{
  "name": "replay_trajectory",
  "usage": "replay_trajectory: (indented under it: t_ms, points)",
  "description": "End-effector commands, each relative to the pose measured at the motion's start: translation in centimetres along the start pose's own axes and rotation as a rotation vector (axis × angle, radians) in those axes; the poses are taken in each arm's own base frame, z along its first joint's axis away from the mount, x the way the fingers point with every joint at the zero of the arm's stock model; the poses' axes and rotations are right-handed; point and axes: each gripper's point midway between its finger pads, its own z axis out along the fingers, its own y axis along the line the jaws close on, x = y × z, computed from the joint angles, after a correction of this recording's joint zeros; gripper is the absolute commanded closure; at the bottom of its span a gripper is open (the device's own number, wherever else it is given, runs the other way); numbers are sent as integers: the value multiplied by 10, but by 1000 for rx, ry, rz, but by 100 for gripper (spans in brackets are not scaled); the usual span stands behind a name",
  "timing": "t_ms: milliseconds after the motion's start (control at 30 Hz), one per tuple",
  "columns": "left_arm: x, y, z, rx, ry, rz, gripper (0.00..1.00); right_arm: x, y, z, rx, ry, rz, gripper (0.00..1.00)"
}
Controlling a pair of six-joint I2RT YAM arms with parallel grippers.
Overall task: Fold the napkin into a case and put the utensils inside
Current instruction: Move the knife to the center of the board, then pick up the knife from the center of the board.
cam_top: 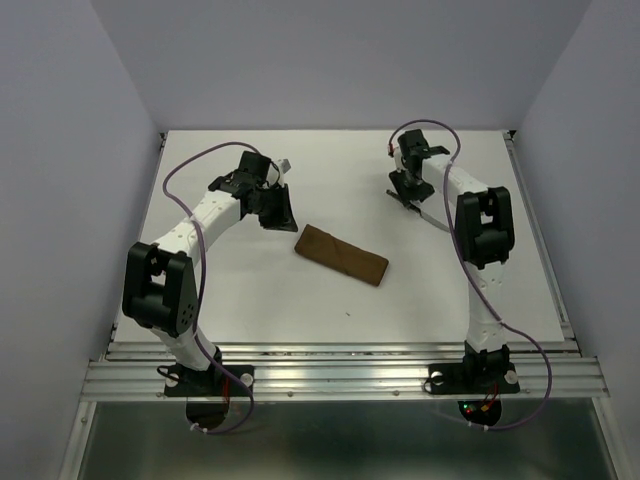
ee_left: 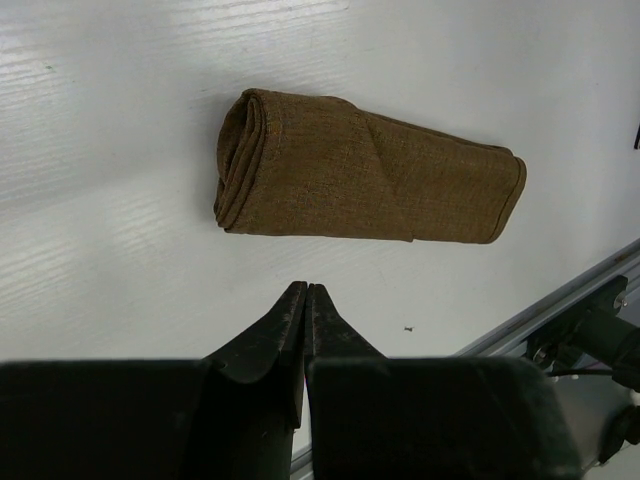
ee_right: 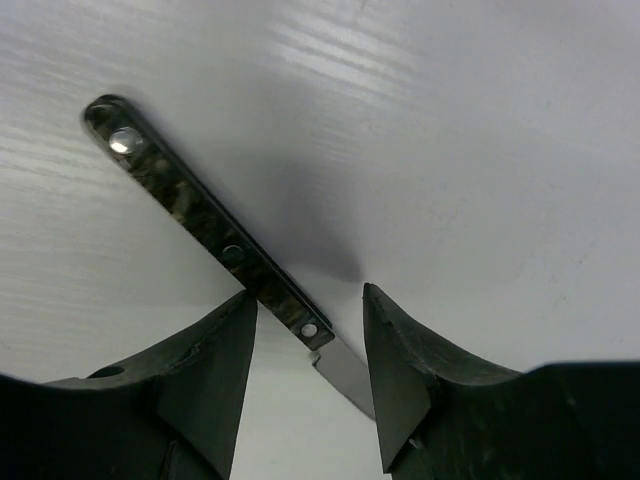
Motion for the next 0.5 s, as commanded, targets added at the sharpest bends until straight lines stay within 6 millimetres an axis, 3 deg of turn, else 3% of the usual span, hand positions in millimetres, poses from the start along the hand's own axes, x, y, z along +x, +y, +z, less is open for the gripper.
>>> replay_trajectory:
  t_ms: [0, 100, 133, 233, 467]
  points:
    - [-11, -9, -7, 19, -26, 12, 87, 19, 26, 38, -116, 69, 38, 49]
    - [-12, -9, -7, 19, -33, 9, 87, 16, 37, 40, -174, 69, 61, 59]
    - [-12, -10, -5, 23, -39, 1, 87, 15, 41, 41, -192, 81, 81, 70]
    - [-9, -10, -1, 26, -38, -9, 87, 14, 50, 39, -236, 94, 113, 82]
    - [-6, -8, 2, 27, -33, -13, 87, 14, 67, 23, -284, 44, 211, 82]
